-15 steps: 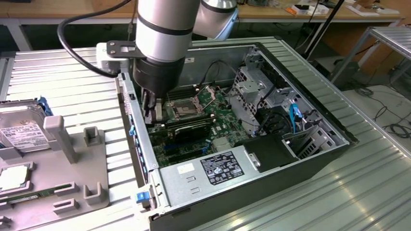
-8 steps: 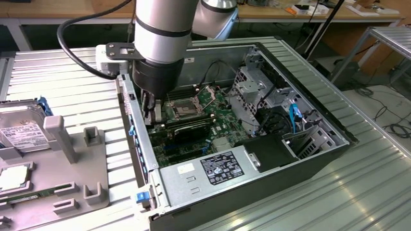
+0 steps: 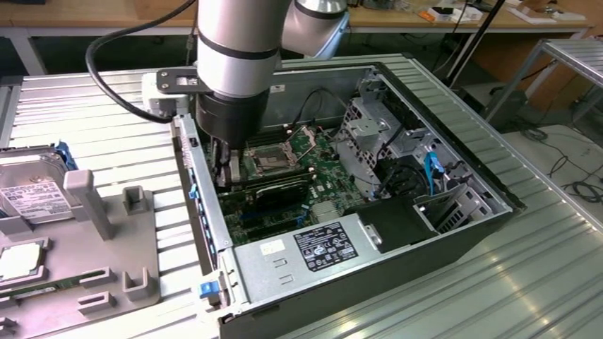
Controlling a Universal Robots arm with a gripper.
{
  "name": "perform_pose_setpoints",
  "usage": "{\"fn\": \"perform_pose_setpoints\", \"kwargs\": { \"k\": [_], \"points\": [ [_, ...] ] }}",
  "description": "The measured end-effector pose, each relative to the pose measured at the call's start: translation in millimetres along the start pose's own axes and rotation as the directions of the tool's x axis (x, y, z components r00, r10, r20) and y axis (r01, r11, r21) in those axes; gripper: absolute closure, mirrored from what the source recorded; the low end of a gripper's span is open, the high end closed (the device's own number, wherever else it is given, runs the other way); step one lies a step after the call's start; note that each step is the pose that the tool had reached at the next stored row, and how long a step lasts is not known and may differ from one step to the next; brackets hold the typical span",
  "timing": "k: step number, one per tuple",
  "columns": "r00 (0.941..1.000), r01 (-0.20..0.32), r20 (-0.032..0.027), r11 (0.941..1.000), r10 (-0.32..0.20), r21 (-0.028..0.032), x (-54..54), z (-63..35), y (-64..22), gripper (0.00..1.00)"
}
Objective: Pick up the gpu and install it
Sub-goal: 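Press down on the gpu until it lock into place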
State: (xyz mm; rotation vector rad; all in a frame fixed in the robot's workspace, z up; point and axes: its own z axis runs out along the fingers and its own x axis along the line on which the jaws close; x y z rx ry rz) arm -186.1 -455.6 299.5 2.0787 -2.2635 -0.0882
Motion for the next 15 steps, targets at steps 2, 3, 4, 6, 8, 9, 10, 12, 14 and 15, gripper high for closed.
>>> {"fn": "perform_pose_setpoints", "kwargs": {
  "k": [2,3,4,6,8,9,10,12,14,15],
  "points": [
    [1.0,0.001,0.0069,1.0,-0.001,0.0002,-0.2,0.6,-1.1,0.89],
    [0.9999,0.001,0.0115,1.0,-0.001,-0.0007,-0.4,0.1,-2.3,0.89],
    [0.9998,0.002,0.0198,1.0,-0.002,-0.001,-0.8,0.2,-3.7,0.89],
    [0.9998,0.001,0.0202,1.0,-0.001,-0.0042,-1.3,-1.1,-3.8,0.89],
    [0.9998,0.001,0.0201,0.9999,-0.001,-0.0101,-1.7,-7.3,-3.3,0.89],
    [0.9998,0.001,0.0194,0.9999,0.0,-0.0167,-1.6,-12.3,-2.8,0.89],
    [0.9998,0.0,0.0196,0.9998,0.0,-0.0181,-1.6,-13.0,-2.7,0.89],
    [0.9998,-0.001,0.0194,0.9998,0.001,-0.0184,-1.1,-12.8,-1.1,0.89],
    [0.9998,-0.002,0.0196,0.9998,0.002,-0.0181,-0.6,-11.7,2.3,0.89],
    [0.9998,-0.002,0.0198,0.9999,0.002,-0.0167,-0.6,-11.0,2.4,0.89]
  ]
}}
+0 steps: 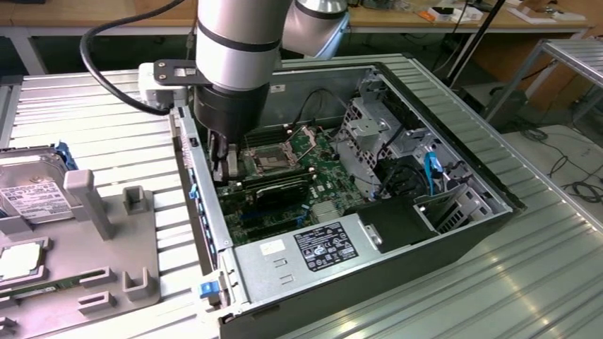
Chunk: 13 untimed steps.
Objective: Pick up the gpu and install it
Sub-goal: 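Press down on the gpu until it lock into place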
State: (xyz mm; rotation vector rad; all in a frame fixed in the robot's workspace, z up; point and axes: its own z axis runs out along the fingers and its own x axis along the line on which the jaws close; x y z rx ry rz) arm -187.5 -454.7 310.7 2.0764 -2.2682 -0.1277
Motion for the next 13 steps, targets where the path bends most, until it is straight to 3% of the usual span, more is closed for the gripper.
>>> {"fn": "perform_pose_setpoints", "kwargs": {
  "k": [5,6,9,10,13],
  "points": [
    [1.0,0.0,0.0005,1.0,0.0,0.0078,0.4,3.6,0.0,0.89],
    [1.0,0.0,0.0003,1.0,0.0,0.0064,0.4,3.1,0.1,0.89],
    [1.0,-0.001,-0.0007,1.0,0.001,-0.0063,0.4,-2.2,0.6,0.89],
    [1.0,-0.001,-0.0004,1.0,0.001,-0.0073,0.3,-2.1,0.9,0.89],
    [1.0,0.0,0.0006,1.0,0.0,0.0042,3.1,0.6,5.5,0.89]
  ]
}}
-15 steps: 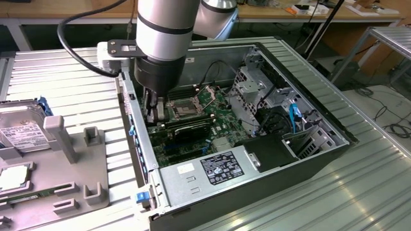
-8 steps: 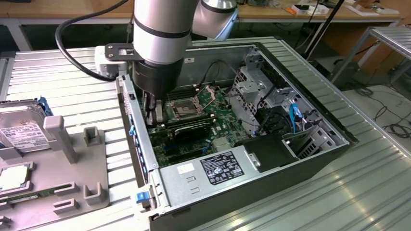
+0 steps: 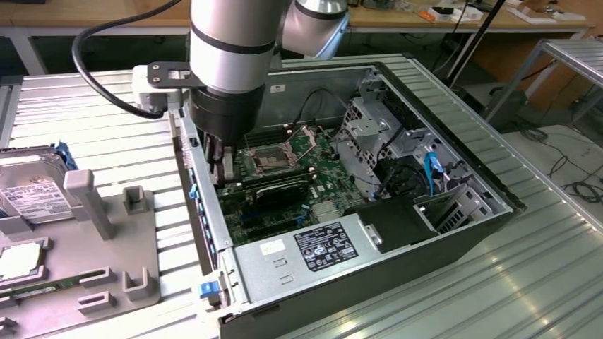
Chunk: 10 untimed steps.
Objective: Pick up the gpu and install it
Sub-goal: 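Press down on the gpu until it lock into place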
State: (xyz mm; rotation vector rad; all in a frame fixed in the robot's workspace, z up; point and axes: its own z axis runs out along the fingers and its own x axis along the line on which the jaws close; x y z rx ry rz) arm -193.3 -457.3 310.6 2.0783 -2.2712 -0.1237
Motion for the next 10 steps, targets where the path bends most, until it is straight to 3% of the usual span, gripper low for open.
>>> {"fn": "perform_pose_setpoints", "kwargs": {
  "k": [3,7,10],
  "points": [
    [1.0,0.0,-0.0002,1.0,0.0,0.0014,0.0,0.4,0.1,0.89],
    [1.0,0.0,0.0006,0.9999,0.0,0.0115,0.2,3.7,0.5,0.89],
    [1.0,0.0,0.0011,0.9999,0.0,0.0138,0.3,4.4,0.5,0.89]
  ]
}}
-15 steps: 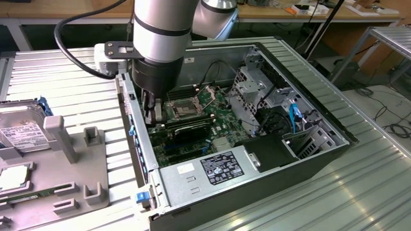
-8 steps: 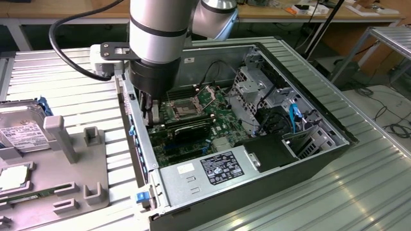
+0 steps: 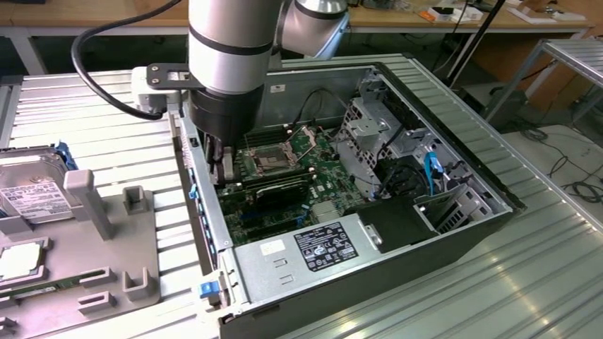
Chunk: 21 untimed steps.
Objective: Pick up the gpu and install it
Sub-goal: 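Press down on the gpu until it lock into place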
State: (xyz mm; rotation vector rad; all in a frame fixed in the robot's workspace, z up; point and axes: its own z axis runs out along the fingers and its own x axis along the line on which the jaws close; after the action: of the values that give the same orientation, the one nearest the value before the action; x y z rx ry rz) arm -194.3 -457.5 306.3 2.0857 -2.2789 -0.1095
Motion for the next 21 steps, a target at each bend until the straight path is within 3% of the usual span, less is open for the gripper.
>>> {"fn": "perform_pose_setpoints", "kwargs": {
  "k": [3,6,8,9,11,13,21],
  "points": [
    [1.0,0.0,0.0014,1.0,0.0,-0.0016,-0.2,-2.1,0.2,0.89],
    [1.0,0.0,-0.0008,0.9999,0.0,-0.0159,-0.2,-11.5,0.6,0.89],
    [1.0,0.0,0.0015,0.9999,0.0,-0.0157,-0.4,-11.8,-1.4,0.89],
    [1.0,0.0,0.0054,1.0,0.0,-0.0087,-1.3,-12.5,-10.4,0.89],
    [1.0,0.001,0.0066,1.0,-0.001,0.0052,-2.4,-13.1,-21.9,0.89],
    [1.0,0.001,0.0073,0.9999,-0.001,0.0139,-3.5,-12.8,-33.7,0.89],
    [0.9997,0.024,0.0063,0.9994,-0.024,0.0266,-4.2,-3.1,-53.0,0.89]
  ]
}}
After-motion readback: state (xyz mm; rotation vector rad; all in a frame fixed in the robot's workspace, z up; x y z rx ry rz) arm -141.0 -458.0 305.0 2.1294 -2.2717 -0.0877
